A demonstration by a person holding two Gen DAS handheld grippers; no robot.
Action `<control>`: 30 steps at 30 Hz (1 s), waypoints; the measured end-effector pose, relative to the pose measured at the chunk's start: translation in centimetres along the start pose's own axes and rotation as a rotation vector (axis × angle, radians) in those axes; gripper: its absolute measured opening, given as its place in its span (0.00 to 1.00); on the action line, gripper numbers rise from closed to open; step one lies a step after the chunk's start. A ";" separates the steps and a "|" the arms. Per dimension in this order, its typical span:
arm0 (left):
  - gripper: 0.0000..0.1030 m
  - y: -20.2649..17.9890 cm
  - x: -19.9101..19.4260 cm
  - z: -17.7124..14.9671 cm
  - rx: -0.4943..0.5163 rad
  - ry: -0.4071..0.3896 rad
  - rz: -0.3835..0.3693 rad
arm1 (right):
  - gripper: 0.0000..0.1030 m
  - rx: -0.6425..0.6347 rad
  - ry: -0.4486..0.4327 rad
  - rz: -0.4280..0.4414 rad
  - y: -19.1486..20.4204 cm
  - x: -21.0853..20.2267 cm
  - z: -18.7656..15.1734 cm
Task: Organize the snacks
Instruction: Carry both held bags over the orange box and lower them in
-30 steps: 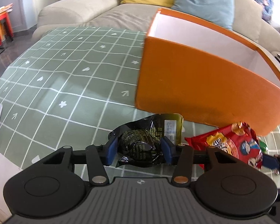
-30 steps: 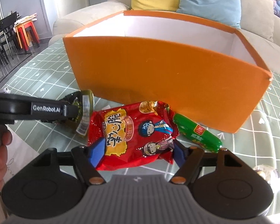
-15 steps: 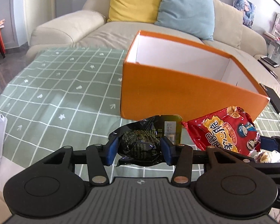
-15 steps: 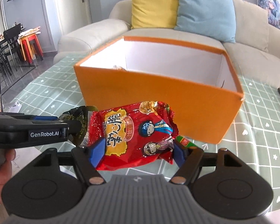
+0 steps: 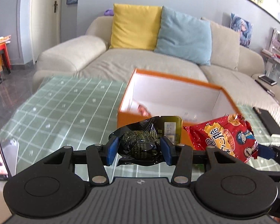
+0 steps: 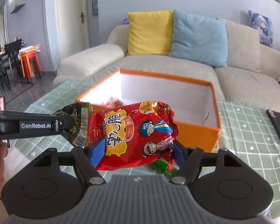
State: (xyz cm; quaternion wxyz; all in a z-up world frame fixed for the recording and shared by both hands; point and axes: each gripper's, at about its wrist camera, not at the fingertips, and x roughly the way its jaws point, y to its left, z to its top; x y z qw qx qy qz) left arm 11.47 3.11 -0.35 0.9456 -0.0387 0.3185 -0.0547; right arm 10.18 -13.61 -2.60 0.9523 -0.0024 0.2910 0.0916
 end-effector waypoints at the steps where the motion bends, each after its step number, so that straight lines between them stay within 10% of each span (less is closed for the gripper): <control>1: 0.54 -0.2 -0.1 0.4 0.003 -0.010 -0.002 | 0.69 0.004 -0.009 -0.002 -0.2 -0.1 0.3; 19: 0.53 -4.1 4.1 8.1 0.067 -0.080 -0.003 | 0.69 0.006 -0.068 -0.078 -4.2 3.5 7.0; 30: 0.53 -5.2 11.0 9.3 0.137 0.035 -0.006 | 0.69 0.028 0.098 -0.086 -7.1 11.6 10.1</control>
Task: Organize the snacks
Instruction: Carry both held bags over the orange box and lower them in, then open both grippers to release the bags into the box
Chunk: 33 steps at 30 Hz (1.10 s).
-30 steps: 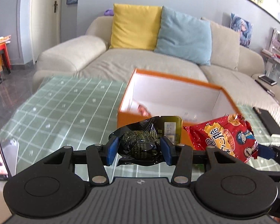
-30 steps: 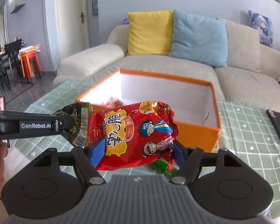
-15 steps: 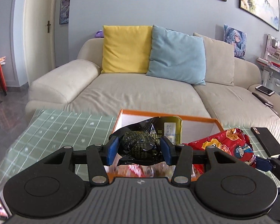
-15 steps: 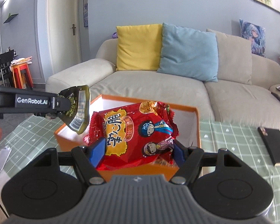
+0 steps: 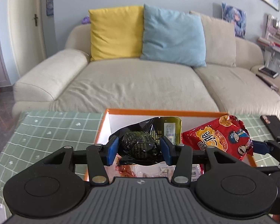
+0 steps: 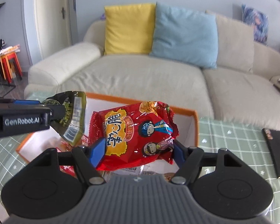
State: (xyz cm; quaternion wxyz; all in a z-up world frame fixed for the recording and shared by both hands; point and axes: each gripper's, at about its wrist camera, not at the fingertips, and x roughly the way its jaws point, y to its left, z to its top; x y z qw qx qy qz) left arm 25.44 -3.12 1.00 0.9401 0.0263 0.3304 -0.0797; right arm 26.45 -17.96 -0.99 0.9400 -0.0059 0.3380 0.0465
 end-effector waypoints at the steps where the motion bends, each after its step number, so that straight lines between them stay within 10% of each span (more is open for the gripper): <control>1: 0.53 -0.1 0.7 0.1 0.006 0.017 0.004 | 0.69 0.006 0.029 -0.003 -0.2 1.0 0.3; 12: 0.53 -2.0 6.4 -0.6 0.102 0.173 0.025 | 0.69 0.034 0.262 -0.056 -2.0 8.2 0.8; 27: 0.48 -2.0 8.2 -1.3 0.118 0.254 0.064 | 0.74 -0.064 0.285 -0.068 -0.8 9.2 1.0; 33: 0.84 -1.8 7.9 -1.0 0.126 0.226 0.104 | 0.78 -0.105 0.282 -0.094 -0.4 9.0 0.7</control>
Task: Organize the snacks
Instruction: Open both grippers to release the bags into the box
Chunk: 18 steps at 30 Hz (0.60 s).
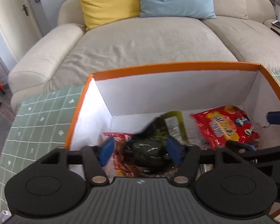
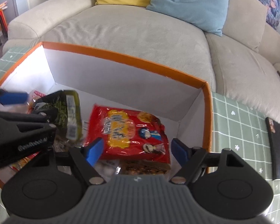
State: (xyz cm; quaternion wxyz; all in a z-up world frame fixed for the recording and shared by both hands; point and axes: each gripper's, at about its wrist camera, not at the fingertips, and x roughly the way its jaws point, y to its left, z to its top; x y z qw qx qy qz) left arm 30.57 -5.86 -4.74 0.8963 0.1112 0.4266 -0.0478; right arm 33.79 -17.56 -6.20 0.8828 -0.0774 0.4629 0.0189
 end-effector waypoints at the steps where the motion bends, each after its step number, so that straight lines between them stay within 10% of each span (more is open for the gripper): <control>1: 0.86 0.1 -0.2 0.1 -0.004 -0.006 -0.002 | 0.84 -0.003 -0.004 0.004 0.0 -0.2 -0.1; 18: 0.87 0.7 -4.6 0.0 -0.028 -0.071 0.032 | 0.92 -0.010 -0.072 0.027 0.5 -4.2 -1.3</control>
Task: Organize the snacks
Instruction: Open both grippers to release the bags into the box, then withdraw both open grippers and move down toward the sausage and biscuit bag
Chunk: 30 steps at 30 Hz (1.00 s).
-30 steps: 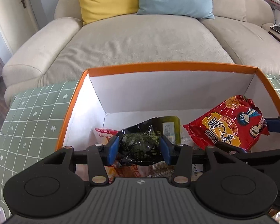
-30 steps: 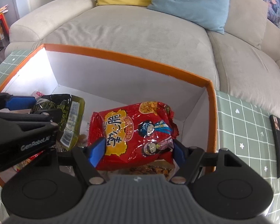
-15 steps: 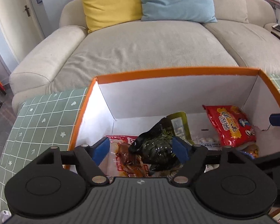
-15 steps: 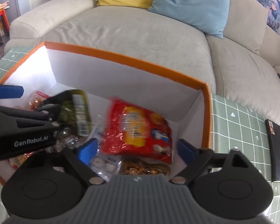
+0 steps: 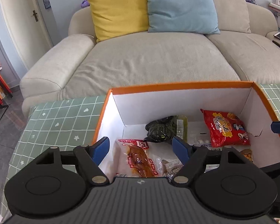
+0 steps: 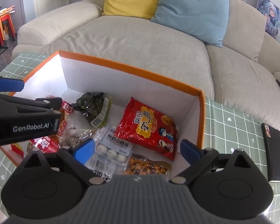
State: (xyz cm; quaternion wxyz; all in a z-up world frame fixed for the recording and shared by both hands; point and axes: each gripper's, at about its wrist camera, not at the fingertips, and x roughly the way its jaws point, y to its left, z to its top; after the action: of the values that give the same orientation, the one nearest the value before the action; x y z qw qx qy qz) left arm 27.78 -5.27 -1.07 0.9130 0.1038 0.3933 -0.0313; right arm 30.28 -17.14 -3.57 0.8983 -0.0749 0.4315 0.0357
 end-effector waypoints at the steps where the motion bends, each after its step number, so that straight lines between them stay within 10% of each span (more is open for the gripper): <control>1: 0.87 0.0 -0.3 0.0 0.001 -0.006 -0.001 | 0.93 0.002 -0.005 0.001 -0.1 -0.4 -0.1; 14: 0.87 1.0 -7.2 -2.2 0.008 -0.184 -0.019 | 0.96 0.056 -0.168 0.013 -0.2 -7.1 -2.1; 30: 0.86 0.7 -12.6 -10.1 0.018 -0.300 -0.049 | 0.96 0.090 -0.353 0.047 3.2 -13.4 -12.4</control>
State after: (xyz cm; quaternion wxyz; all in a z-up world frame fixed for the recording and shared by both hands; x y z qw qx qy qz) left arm 11.98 -2.74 1.41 0.9595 0.0964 0.2546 -0.0720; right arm 11.94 -16.04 -1.08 0.9615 -0.0173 0.2698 0.0498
